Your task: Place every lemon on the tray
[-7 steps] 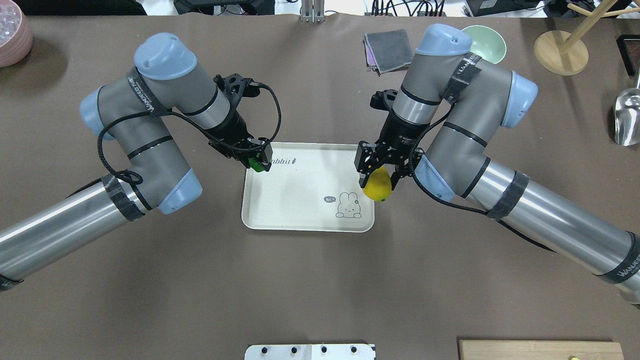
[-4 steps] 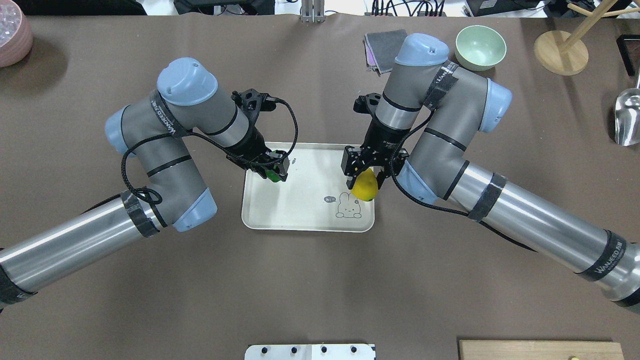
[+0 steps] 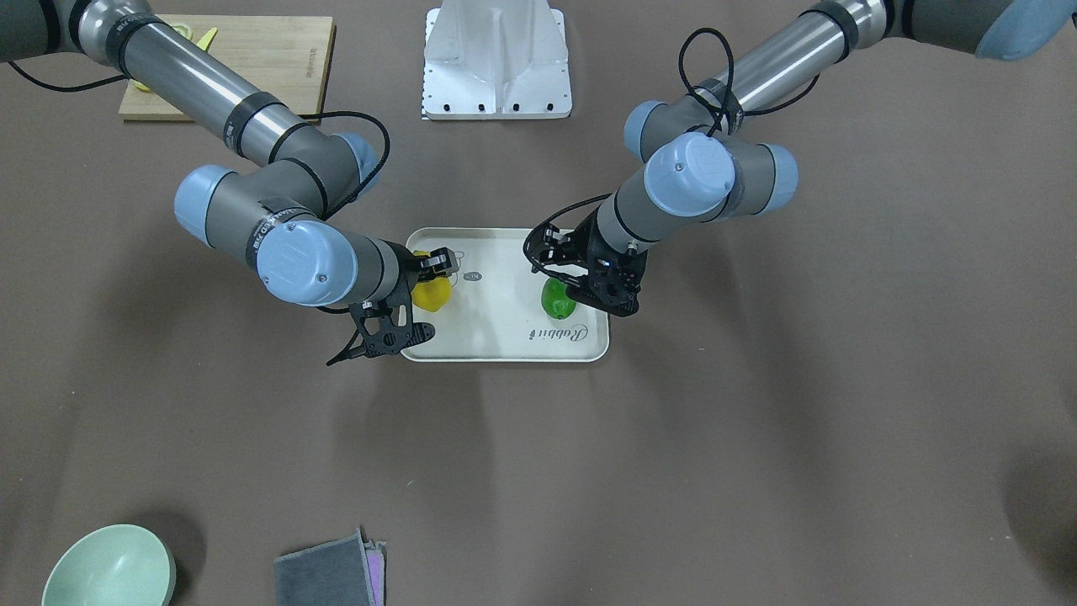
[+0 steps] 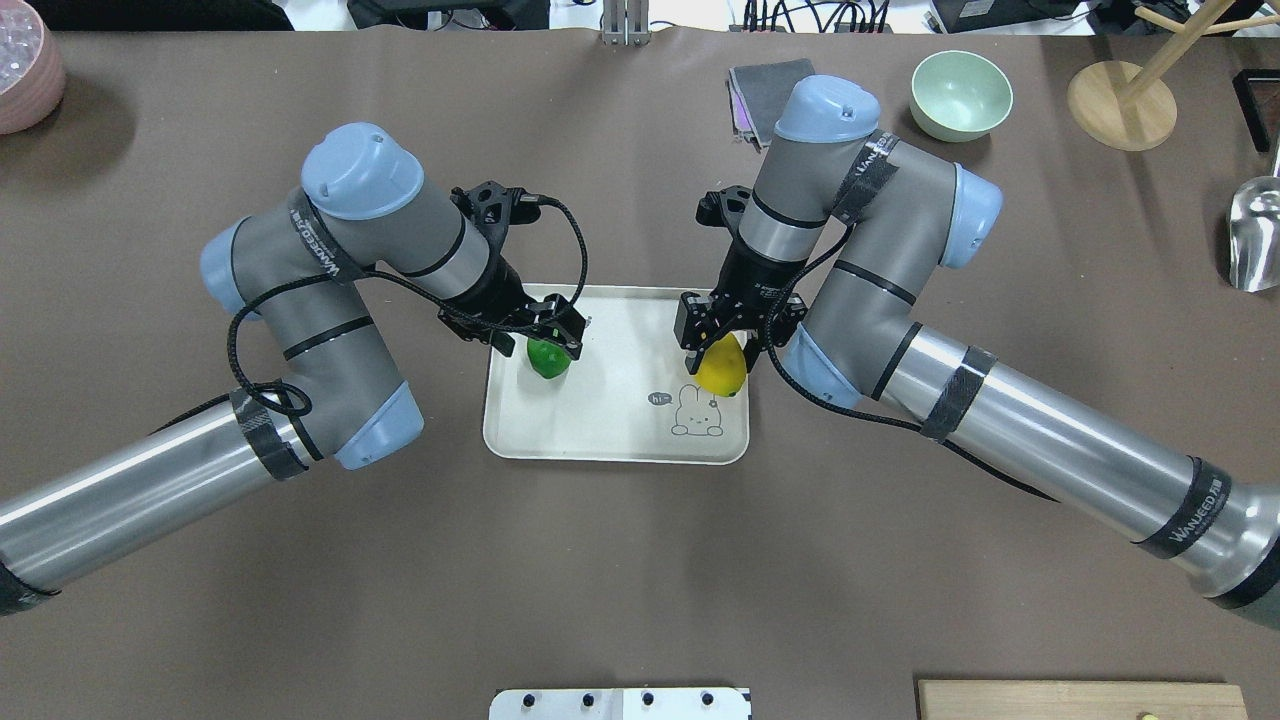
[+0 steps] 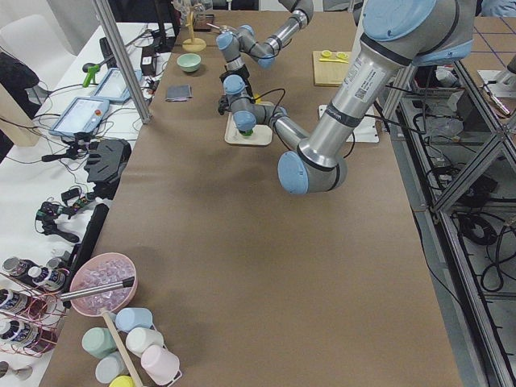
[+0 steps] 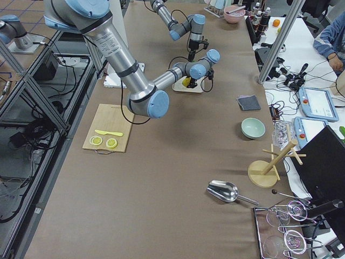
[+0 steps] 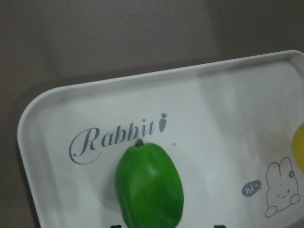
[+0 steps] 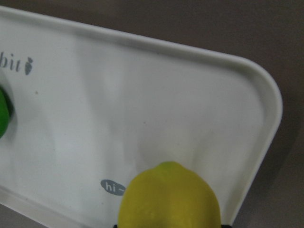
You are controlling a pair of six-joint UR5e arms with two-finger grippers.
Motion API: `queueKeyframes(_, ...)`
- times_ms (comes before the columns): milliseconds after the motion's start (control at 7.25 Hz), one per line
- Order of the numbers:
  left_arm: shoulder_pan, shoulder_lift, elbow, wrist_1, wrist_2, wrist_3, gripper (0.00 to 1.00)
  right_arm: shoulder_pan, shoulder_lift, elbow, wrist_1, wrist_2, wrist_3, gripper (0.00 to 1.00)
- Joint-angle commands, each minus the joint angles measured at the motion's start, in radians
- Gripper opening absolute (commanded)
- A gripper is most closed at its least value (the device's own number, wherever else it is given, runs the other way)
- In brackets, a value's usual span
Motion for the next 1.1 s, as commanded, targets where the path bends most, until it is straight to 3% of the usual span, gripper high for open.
queueKeyframes(0,-0.093,0.084,-0.108,0.008,0.002,-0.046,0.98,0.009,0.001,-0.006,-0.001,0.006,0.060,0.19)
queueKeyframes(138,-0.168,0.139,-0.151,0.020,0.009,-0.050,0.98,0.009,0.002,-0.009,0.000,0.003,0.071,0.39)
queueKeyframes(276,-0.263,0.164,-0.185,0.087,0.009,-0.032,0.98,0.009,0.002,-0.009,0.002,-0.006,0.071,0.85)
queueKeyframes(414,-0.320,0.168,-0.218,0.209,0.011,0.090,0.98,0.012,0.004,-0.009,0.002,-0.006,0.072,0.95)
queueKeyframes(552,-0.385,0.169,-0.266,0.391,0.022,0.282,0.98,0.029,0.005,-0.009,0.003,0.001,0.072,0.99)
queueKeyframes(828,-0.448,0.331,-0.428,0.625,0.133,0.619,0.98,0.093,0.002,-0.001,0.002,0.021,0.072,0.99)
queueKeyframes(966,-0.506,0.458,-0.465,0.626,0.158,0.643,0.98,0.144,-0.016,0.006,0.002,0.059,0.066,0.99)
